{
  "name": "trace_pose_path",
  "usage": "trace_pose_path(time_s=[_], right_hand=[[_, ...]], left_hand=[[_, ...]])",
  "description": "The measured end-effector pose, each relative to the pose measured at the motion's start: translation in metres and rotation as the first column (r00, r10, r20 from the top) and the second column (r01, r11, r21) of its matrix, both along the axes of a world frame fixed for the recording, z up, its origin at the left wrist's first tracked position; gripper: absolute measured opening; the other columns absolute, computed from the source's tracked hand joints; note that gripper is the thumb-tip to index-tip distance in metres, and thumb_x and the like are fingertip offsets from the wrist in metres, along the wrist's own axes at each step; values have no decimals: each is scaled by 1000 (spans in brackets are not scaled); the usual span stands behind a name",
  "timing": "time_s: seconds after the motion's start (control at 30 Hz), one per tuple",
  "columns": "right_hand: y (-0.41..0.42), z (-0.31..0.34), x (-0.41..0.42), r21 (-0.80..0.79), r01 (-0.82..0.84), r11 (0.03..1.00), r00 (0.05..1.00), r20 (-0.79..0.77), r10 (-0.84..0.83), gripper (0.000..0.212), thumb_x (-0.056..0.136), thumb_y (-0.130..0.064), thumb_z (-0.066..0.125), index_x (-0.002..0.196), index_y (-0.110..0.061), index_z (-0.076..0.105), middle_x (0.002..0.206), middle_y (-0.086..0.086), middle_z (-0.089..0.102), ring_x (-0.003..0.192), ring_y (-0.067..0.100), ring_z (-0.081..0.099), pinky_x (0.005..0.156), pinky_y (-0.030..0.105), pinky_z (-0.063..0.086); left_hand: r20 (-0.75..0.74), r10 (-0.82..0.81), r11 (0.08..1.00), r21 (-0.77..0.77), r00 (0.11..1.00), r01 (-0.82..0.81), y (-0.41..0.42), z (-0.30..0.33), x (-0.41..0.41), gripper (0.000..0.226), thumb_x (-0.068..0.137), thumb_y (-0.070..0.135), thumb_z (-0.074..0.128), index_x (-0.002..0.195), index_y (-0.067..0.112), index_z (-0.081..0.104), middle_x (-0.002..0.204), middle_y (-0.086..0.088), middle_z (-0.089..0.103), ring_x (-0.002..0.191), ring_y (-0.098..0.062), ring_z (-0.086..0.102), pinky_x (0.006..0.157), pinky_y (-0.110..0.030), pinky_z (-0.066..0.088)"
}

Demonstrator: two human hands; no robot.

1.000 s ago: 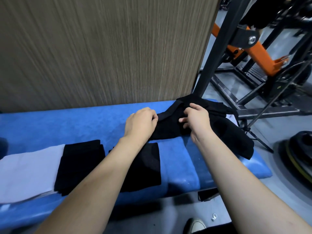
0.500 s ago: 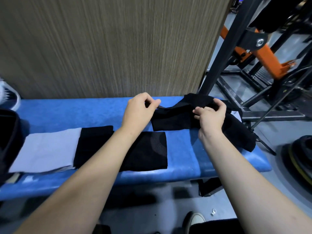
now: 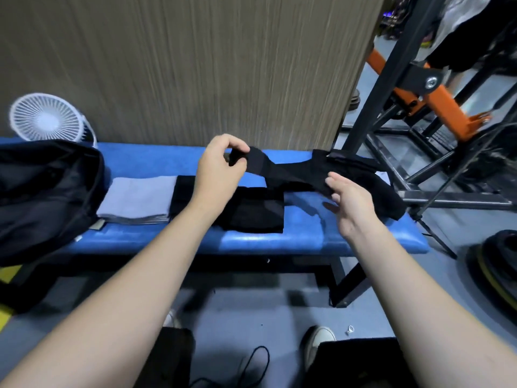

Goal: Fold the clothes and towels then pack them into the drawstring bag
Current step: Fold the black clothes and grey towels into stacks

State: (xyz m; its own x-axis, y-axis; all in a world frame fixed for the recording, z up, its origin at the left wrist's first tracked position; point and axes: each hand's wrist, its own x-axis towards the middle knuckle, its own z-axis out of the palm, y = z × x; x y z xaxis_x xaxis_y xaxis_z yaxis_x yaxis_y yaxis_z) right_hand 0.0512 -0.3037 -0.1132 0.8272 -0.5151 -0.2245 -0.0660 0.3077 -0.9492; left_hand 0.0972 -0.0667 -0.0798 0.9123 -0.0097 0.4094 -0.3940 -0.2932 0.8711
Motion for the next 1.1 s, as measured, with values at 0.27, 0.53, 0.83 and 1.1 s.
trace_pose_path(time_s=[0.27, 0.53, 0.83, 1.1], right_hand=[[-3, -1, -10, -37, -121, 992, 986, -122, 116, 49, 76, 18, 60, 119, -5, 57, 88, 16, 66, 79, 26, 65, 71, 38, 56], [-8, -12, -6, -207, -470, 858, 828, -440, 348, 19, 91, -24, 68, 95, -6, 66, 63, 7, 52, 52, 21, 47, 40, 26, 34], [13, -2, -2, -428, -346, 835, 936, -219, 275, 28, 87, -14, 66, 73, -19, 42, 59, 6, 42, 41, 19, 40, 41, 26, 29], [54, -3, -2, -376, -535, 757, 844, -192, 501, 21, 97, -19, 60, 107, 0, 62, 92, 15, 67, 52, 22, 57, 42, 28, 39]], left_hand=[[-267, -23, 990, 127, 963, 59, 37, -23, -14, 40, 81, 5, 70, 106, 36, 64, 118, 8, 56, 78, -9, 54, 70, -19, 42], [-435, -46, 976, 171, 899, 132, 41, -35, -2, 26, 81, 1, 65, 100, 19, 68, 87, -3, 49, 62, -14, 59, 85, -42, 59], [-460, -56, 977, 158, 886, 144, 41, -39, 4, 22, 83, 5, 64, 102, 17, 68, 83, 0, 42, 60, -11, 56, 87, -46, 58], [-451, -82, 982, 115, 889, 149, 45, -40, 1, 23, 87, -1, 62, 107, 11, 67, 81, 1, 37, 68, -13, 51, 75, -31, 62]])
